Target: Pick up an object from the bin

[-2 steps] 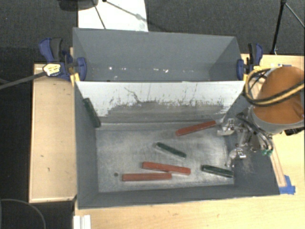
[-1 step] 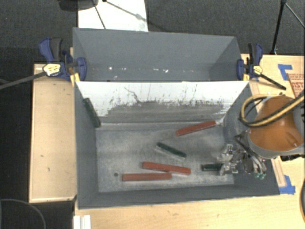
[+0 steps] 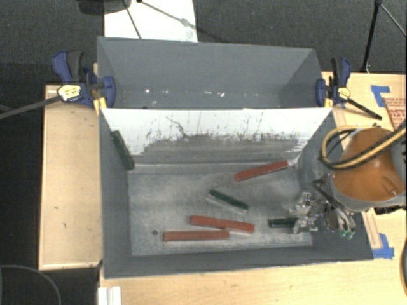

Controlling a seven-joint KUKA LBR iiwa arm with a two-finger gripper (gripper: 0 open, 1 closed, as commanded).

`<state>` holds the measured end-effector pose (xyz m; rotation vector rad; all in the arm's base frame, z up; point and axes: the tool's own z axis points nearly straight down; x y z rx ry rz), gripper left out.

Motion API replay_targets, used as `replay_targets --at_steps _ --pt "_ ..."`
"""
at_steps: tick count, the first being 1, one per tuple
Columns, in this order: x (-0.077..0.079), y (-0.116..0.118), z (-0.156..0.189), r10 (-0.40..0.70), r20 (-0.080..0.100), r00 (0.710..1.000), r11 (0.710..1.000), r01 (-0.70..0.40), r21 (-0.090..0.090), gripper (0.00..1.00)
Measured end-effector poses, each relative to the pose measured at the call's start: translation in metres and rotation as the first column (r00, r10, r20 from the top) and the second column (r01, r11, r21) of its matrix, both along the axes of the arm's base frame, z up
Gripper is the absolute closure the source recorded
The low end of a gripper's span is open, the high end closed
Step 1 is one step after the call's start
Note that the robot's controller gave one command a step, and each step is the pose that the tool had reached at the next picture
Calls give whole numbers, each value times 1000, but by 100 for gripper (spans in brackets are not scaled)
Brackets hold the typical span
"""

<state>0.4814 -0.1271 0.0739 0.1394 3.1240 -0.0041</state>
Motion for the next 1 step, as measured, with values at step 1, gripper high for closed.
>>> replay_targets --at_steps 1 --pt "27 -4 157 191 -9 982 982 -191 1 100"
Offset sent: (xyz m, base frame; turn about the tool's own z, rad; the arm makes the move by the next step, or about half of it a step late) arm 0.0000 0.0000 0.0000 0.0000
